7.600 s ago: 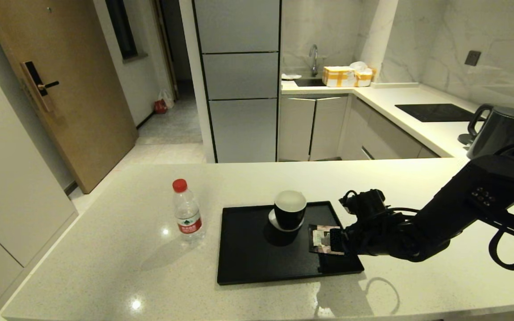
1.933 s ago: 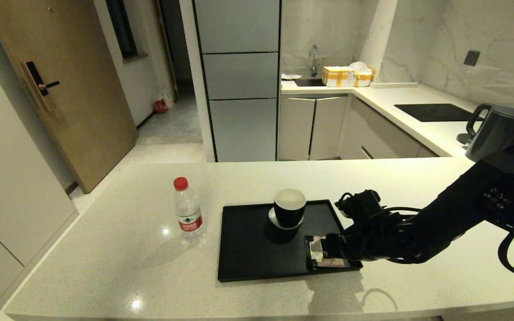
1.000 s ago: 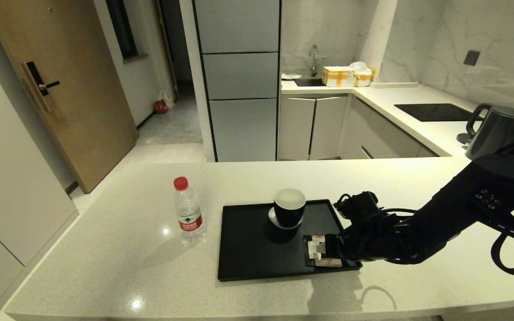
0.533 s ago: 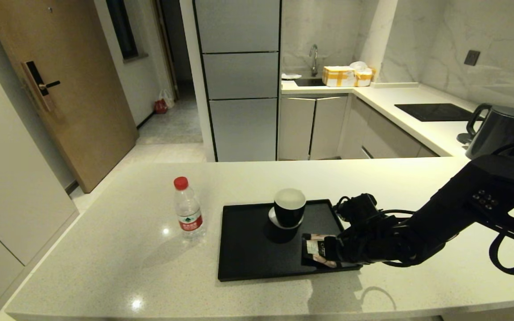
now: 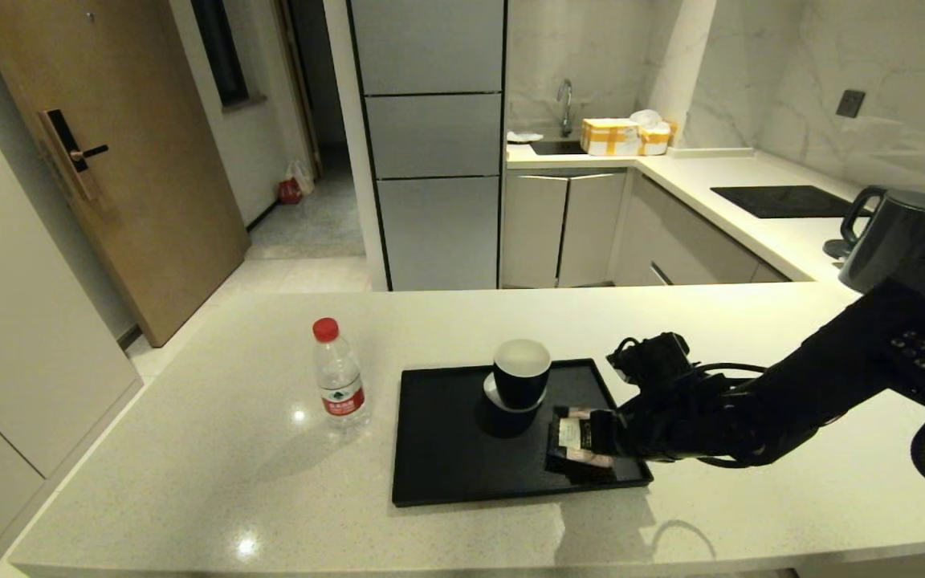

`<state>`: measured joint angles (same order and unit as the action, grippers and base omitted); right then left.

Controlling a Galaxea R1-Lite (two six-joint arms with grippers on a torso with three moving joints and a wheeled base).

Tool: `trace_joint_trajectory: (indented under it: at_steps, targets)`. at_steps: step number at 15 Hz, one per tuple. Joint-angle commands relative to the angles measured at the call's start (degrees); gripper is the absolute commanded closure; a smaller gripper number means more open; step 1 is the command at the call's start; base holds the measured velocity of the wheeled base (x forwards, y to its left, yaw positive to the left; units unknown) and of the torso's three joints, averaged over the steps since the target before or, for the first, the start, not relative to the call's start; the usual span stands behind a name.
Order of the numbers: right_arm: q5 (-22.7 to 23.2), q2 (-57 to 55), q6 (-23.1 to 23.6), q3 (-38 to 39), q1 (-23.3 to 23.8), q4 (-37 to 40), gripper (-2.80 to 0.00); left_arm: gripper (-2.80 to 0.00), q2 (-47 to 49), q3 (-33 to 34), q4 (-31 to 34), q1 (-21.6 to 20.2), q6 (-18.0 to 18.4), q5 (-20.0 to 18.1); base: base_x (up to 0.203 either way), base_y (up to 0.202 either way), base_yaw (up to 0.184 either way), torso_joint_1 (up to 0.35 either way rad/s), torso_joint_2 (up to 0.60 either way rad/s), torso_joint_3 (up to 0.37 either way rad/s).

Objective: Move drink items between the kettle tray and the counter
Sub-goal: Place it on the right

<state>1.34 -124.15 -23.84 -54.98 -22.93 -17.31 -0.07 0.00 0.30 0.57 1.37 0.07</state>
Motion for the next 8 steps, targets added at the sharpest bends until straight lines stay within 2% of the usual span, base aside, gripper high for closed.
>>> trace_joint_trajectory:
  at_steps: [1, 5, 8]
  targets:
    - [-3.64, 6.27, -0.14, -1.21, 1.69, 2.26, 0.00, 0.00, 0.07, 0.00, 0.05, -0.05, 0.04, 0.01, 0.000, 0.000, 0.000, 0.000, 0.00, 0.000]
    - [-6.31, 11.60, -1.38, -1.45, 5.73, 7.60, 0.00, 0.00, 0.07, 0.00, 0.05, 0.04, 0.04, 0.01, 0.000, 0.000, 0.000, 0.000, 0.00, 0.000]
    - [-9.01, 13.10, -3.19, 0.77, 11.36, 12.17, 0.00, 0.00, 0.07, 0.00, 0.05, -0.04, 0.04, 0.01, 0.000, 0.000, 0.000, 0.000, 0.00, 0.000]
